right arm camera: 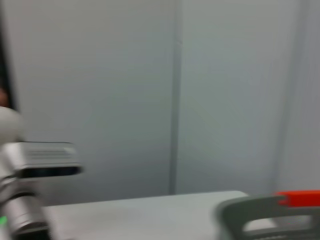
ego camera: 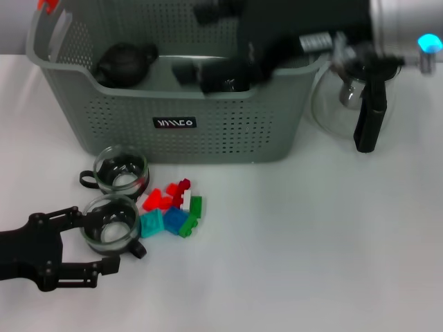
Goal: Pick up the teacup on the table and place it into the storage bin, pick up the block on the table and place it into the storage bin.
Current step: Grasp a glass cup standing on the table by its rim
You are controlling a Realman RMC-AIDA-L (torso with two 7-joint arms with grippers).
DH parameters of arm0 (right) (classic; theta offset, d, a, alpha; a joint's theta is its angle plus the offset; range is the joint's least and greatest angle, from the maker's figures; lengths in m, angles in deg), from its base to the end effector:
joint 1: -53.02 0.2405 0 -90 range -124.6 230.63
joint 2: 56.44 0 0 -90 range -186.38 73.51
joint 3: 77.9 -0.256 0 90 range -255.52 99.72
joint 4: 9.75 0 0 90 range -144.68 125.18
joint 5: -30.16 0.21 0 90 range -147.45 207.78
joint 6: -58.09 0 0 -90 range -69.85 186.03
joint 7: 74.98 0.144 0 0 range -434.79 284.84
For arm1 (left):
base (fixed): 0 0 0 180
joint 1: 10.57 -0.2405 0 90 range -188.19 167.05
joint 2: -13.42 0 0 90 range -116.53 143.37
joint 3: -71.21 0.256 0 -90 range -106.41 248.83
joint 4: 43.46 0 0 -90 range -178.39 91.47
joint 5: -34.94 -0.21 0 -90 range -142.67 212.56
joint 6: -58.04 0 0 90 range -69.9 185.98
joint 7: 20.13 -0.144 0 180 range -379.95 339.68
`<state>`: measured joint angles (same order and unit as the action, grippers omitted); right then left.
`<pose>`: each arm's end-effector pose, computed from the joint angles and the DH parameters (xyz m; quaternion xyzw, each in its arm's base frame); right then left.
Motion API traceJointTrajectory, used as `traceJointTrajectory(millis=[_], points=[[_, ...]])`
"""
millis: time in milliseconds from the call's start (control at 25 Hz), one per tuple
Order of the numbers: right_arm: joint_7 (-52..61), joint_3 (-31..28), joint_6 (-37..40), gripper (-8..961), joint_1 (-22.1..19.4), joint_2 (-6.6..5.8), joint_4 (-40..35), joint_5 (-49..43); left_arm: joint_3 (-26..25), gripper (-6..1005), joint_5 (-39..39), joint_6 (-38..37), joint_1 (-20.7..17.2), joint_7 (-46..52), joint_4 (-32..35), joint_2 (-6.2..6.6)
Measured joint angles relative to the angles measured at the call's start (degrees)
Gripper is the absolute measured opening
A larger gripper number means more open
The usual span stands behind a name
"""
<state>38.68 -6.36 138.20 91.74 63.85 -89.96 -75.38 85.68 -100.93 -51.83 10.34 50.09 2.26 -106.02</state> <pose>0.0411 0.3618 0.0219 -0.9716 0.0242 0.2113 0.1034 -0.3298 0.2364 0.0447 -0.9350 -0.2424 -0.2237 0.1302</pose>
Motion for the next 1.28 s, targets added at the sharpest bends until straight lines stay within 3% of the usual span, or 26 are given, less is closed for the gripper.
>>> traceJointTrajectory(millis=[200,360,600,920,1280], points=[[-5.4,0.5,5.9,943,-5.8,-0.08,0.6,2.3,0.2,918,0.3,-0.2,0.3,0.0,1.3,0.00],[-7.4,0.8,9.9,944,-7.1,-0.33,1.2,-3.1,0.6,917,0.1,-0.6,0.7,0.1,3.4,0.00],[-7.3,1.8,13.4,942,-5.9,-0.12,4.2,-12.8,2.5,917,-0.2,-0.5,1.4,0.4,5.5,0.00],[-6.1,3.0,11.5,938,-4.0,0.03,8.4,-13.8,4.3,917,-2.9,0.1,3.4,2.5,8.4,0.44],[-4.9,2.2,8.4,939,-0.9,0.04,14.2,-13.5,13.4,917,-7.0,-1.2,5.8,12.8,15.4,0.32]])
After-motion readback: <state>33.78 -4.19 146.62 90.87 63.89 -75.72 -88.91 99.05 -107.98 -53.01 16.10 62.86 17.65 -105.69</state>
